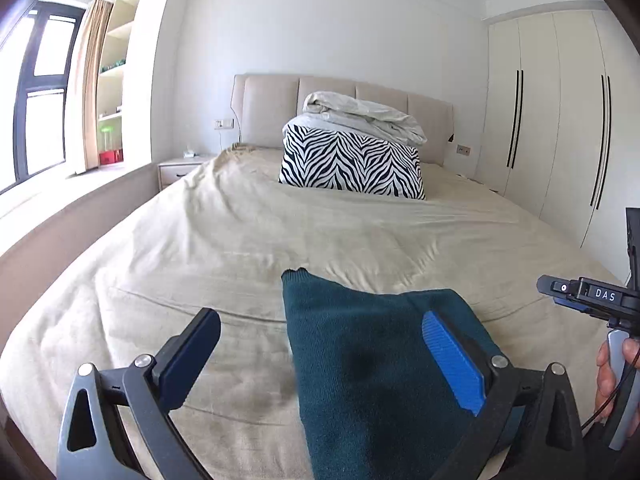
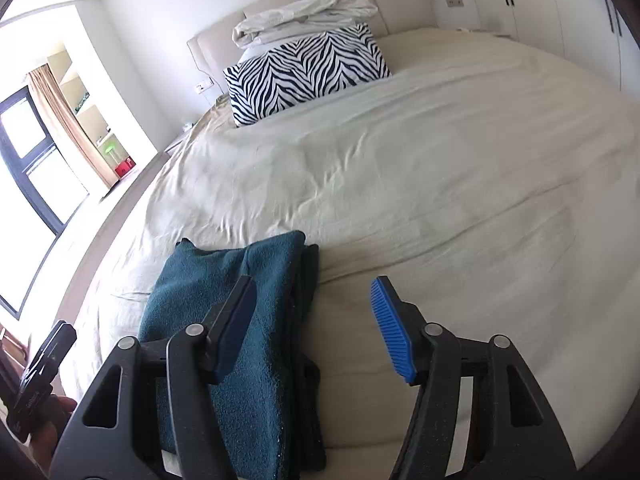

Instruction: Fold small clothes

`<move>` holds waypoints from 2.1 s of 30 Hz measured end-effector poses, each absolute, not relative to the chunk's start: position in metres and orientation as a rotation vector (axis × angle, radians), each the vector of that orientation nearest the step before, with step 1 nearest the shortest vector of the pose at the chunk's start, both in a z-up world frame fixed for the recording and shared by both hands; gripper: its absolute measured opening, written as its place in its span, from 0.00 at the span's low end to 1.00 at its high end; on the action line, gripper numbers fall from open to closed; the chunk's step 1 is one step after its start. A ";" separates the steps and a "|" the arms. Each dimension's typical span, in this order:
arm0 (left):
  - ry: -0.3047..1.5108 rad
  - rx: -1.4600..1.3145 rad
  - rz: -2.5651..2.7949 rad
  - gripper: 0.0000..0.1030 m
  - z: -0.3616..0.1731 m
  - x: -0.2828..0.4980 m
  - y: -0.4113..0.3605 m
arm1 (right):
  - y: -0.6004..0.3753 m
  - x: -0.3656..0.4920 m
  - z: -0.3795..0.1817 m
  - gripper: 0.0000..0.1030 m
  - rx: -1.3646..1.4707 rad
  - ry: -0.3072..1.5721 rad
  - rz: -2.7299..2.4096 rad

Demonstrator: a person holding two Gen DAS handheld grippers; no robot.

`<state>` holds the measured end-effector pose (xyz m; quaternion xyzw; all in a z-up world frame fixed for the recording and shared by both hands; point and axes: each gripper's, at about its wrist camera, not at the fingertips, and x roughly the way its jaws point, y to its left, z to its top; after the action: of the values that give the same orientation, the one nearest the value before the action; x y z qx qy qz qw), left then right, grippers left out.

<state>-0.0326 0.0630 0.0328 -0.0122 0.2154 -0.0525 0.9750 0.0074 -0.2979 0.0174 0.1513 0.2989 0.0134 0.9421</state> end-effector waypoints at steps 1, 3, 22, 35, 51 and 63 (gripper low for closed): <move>0.401 0.007 -0.079 1.00 0.045 -0.036 0.060 | -0.293 -0.002 0.032 0.83 0.270 0.541 0.004; 0.341 0.062 -0.032 1.00 0.063 -0.051 0.055 | -0.284 -0.023 0.059 0.97 0.206 0.411 -0.038; 0.781 -0.014 0.022 1.00 0.021 -0.058 0.062 | -0.240 -0.038 0.056 1.00 0.208 0.765 -0.032; 0.842 -0.008 0.059 1.00 0.000 -0.050 0.069 | -0.199 -0.030 0.001 1.00 0.053 0.908 -0.037; 0.842 0.010 0.075 1.00 -0.004 -0.050 0.067 | -0.197 -0.030 -0.006 1.00 0.002 0.942 -0.080; 0.845 0.011 0.072 1.00 -0.007 -0.052 0.066 | -0.195 -0.030 -0.007 1.00 -0.003 0.948 -0.080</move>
<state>-0.0515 0.0659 -0.0072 0.0052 0.4099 0.0348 0.9115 -0.0298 -0.1950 -0.0068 -0.0015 0.4562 -0.0387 0.8891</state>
